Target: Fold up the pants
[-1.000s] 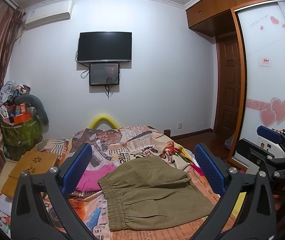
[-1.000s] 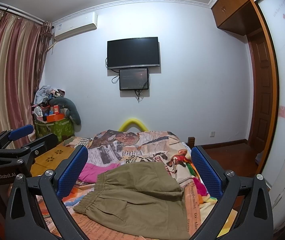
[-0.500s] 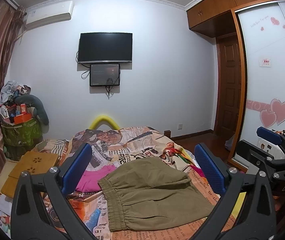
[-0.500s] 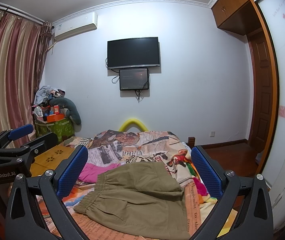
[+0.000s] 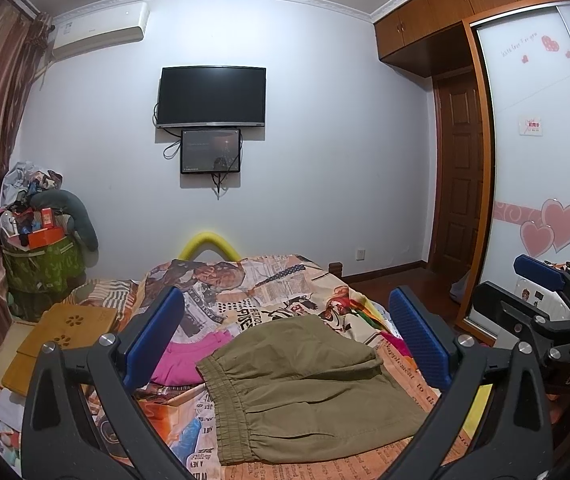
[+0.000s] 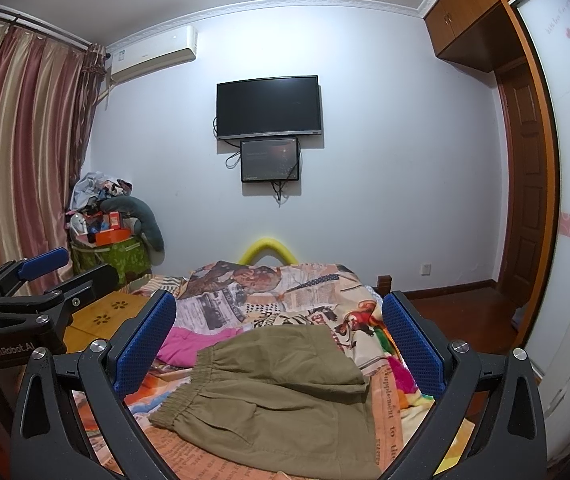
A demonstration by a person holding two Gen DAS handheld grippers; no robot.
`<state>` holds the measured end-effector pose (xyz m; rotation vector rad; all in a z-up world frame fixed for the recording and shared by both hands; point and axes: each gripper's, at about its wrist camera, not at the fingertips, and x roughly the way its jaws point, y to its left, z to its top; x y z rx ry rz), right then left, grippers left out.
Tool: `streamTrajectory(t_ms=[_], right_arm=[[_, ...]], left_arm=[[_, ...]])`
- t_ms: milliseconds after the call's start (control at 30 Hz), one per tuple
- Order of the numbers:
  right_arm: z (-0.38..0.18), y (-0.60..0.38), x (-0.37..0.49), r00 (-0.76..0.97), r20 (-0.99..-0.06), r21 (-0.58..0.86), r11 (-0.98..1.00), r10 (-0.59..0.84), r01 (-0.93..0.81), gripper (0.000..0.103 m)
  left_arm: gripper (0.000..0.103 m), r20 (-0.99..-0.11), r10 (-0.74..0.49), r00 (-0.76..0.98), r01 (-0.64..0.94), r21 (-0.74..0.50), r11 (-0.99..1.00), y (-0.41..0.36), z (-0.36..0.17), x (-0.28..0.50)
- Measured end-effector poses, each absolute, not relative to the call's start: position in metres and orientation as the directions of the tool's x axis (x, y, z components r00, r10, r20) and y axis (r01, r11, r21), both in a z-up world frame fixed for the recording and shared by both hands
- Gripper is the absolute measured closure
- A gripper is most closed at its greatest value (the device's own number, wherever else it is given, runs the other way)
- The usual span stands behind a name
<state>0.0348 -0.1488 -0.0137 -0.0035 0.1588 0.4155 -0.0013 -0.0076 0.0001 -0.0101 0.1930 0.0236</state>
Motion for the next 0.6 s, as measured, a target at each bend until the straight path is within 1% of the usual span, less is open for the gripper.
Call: streamTrajectory(t_ms=[367, 600], right_arm=[[-0.014, -0.145, 0.038, 0.901, -0.163, 0.027, 0.915, 0.402, -0.403, 0.001], [-0.022, -0.144, 0.053, 0.904, -0.188, 0.028, 0.922, 0.384, -0.386, 0.001]], left_arm=[[0.0, -0.197, 0.029, 0.98, -0.034, -0.021, 0.999, -0.005, -0.001, 0.004], [0.0, -0.238, 0.036, 0.971, -0.044, -0.028, 0.999, 0.002, -0.01, 0.026]])
